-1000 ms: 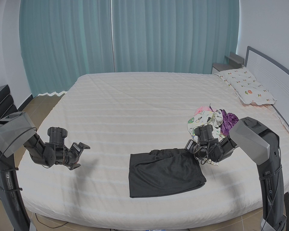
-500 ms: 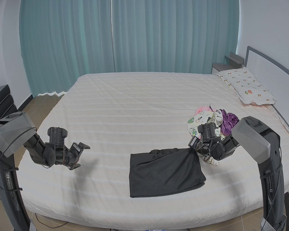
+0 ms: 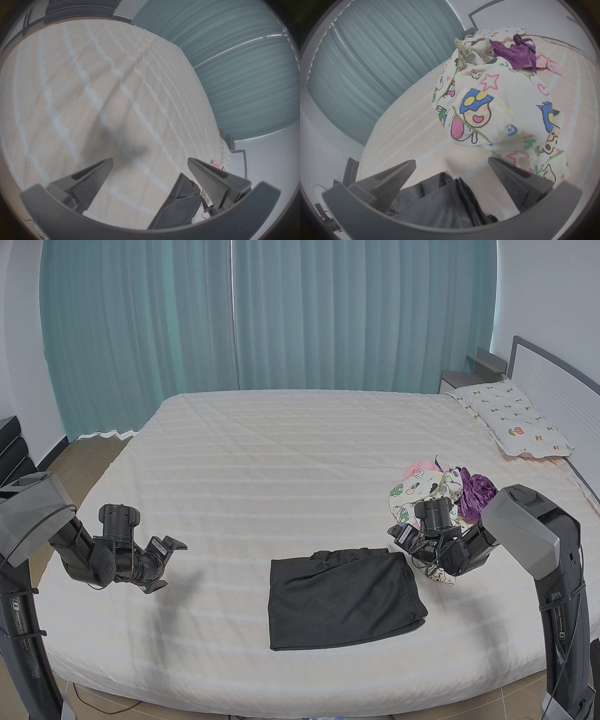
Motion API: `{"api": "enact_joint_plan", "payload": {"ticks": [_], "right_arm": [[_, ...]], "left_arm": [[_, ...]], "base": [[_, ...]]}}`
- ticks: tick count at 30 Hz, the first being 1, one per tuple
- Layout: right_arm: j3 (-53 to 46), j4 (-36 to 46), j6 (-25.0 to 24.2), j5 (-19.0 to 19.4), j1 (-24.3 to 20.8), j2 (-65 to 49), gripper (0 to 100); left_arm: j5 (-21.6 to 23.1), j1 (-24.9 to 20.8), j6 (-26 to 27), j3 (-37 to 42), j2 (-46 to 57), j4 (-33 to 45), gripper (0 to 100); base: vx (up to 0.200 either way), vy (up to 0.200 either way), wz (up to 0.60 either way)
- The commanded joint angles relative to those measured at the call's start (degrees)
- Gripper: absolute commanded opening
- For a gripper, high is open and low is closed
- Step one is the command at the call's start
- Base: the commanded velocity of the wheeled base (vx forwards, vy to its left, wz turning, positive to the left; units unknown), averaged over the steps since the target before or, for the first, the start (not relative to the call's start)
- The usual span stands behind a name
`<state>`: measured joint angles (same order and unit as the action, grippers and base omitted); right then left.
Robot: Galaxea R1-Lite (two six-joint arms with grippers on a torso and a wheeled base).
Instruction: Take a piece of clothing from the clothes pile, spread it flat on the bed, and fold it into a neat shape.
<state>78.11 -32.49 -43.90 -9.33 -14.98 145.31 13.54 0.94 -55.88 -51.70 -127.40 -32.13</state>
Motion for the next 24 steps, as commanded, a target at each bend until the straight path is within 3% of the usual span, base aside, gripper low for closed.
{"api": "enact_joint_plan", "payload": {"ticks": [1, 2, 3, 4, 8, 15, 22, 23, 24], "right_arm": [[-9.46, 0.14, 1.45, 5.72, -0.49, -8.99, 100], [-9.46, 0.14, 1.45, 5.72, -0.49, -8.99, 100], [-15.53, 0.06, 4.96, 9.41, -0.66, -12.07, 100], [-18.6, -0.03, 7.34, 10.56, -0.93, -13.3, 100], [-27.39, -0.65, 12.87, 12.31, -1.28, -15.15, 100], [-35.48, -9.88, 12.96, 12.58, -2.68, -14.62, 100], [-35.92, -10.31, 12.96, 12.58, -2.95, -12.77, 100], [-36.09, -9.79, 13.22, 12.58, -2.95, -12.95, 0], [-36.18, -9.61, 13.4, 12.58, -2.95, -13.04, 0]], "left_arm": [[-0.01, 0.03, -0.02, 0.02, -0.04, -0.03, 100], [-0.01, 0.03, -0.02, 0.02, -0.04, -0.03, 100], [-0.01, 0.03, -0.02, 0.02, -0.04, -0.03, 100], [-0.01, 0.03, -0.02, 0.02, -0.04, -0.03, 100], [-0.01, 0.03, 0.07, 0.02, -0.04, -0.03, 100], [0.08, 0.03, 0.07, 0.02, -0.04, -0.03, 100], [0.08, 0.03, -0.02, 0.02, -0.04, -0.03, 100], [0.08, 0.03, -0.02, 0.02, -0.04, -0.03, 100], [-0.01, 0.03, -0.02, 0.02, -0.04, -0.03, 100]], "base": [[0.0, 0.0, 0.0], [0.0, 0.0, 0.0], [0.0, 0.0, 0.0], [0.0, 0.0, 0.0], [0.0, 0.0, 0.0], [0.0, 0.0, 0.0], [0.0, 0.0, 0.0], [0.0, 0.0, 0.0], [0.0, 0.0, 0.0]]}}
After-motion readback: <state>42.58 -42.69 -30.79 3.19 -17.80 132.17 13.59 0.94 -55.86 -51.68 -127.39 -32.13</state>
